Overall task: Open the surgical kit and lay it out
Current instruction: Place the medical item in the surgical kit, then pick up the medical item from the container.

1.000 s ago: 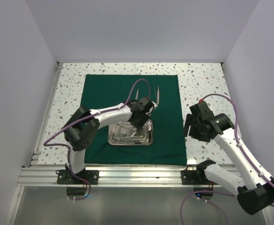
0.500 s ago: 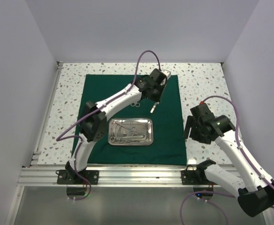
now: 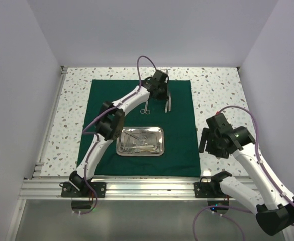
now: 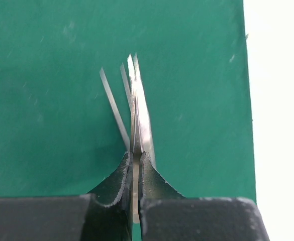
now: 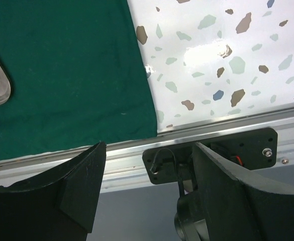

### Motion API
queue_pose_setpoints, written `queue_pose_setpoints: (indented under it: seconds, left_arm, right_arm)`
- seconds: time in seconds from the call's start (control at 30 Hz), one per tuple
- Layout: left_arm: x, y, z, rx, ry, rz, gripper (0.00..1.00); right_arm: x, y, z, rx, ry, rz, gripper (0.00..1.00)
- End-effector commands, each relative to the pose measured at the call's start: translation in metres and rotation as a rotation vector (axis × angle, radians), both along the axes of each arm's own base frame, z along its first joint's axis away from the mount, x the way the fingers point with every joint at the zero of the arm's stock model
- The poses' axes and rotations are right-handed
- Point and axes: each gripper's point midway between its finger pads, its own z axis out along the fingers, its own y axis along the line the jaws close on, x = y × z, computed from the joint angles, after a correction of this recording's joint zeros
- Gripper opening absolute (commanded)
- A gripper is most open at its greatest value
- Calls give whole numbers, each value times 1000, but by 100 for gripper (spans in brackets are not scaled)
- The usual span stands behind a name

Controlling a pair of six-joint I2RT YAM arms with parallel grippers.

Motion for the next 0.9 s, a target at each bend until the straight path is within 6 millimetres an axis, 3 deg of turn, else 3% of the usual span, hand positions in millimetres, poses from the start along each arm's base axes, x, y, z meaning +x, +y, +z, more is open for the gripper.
queue_pose_setpoints:
  seconds: [0.0,0.07,0.1,0.2,0.27,0.43,0.53,0.57,0.63,0.67,0.7,0.73,0.77,0.83,0.87]
  left_arm:
    - [23,-37,46,-201,-94,5,0]
    - [26,-39,46,-217,-96,15,3]
    - [25,-40,43,-222,-84,23,21]
    - [22,-38,46,-220,-75,21,49]
    - [17,-29,54,-192,-75,16,55]
    - [-4,6,89,-103,-121,-6,59]
    - [-32,41,107,5,-131,-26,58]
    - [-43,63,117,60,-158,-9,57]
    - [-59,90,124,120,-171,20,57]
    - [-74,117,132,155,-183,56,57]
    - [-81,130,135,168,-188,76,57]
    - [-88,145,138,178,-192,101,57]
    - [-101,173,141,200,-180,158,57]
    - [-119,203,137,232,-136,210,56]
    - [-130,225,138,231,-124,262,54]
  right_arm:
    - [-12,-4,-3,-10,28,10,73]
    - [-11,-3,-3,-8,28,15,73]
    - [-10,-3,-3,-9,30,17,73]
    - [-3,0,-3,-13,33,28,73]
    - [5,3,-1,-11,27,39,73]
    - [35,22,16,37,-47,97,73]
    - [62,46,34,106,-110,160,73]
    - [76,57,46,129,-160,189,73]
    - [90,76,47,129,-160,252,73]
    - [98,97,60,141,-206,314,73]
    - [101,111,62,139,-210,360,73]
    - [108,125,53,110,-182,404,73]
    - [110,149,65,130,-213,470,73]
    - [117,177,52,154,-167,530,73]
    - [123,195,58,181,-191,560,73]
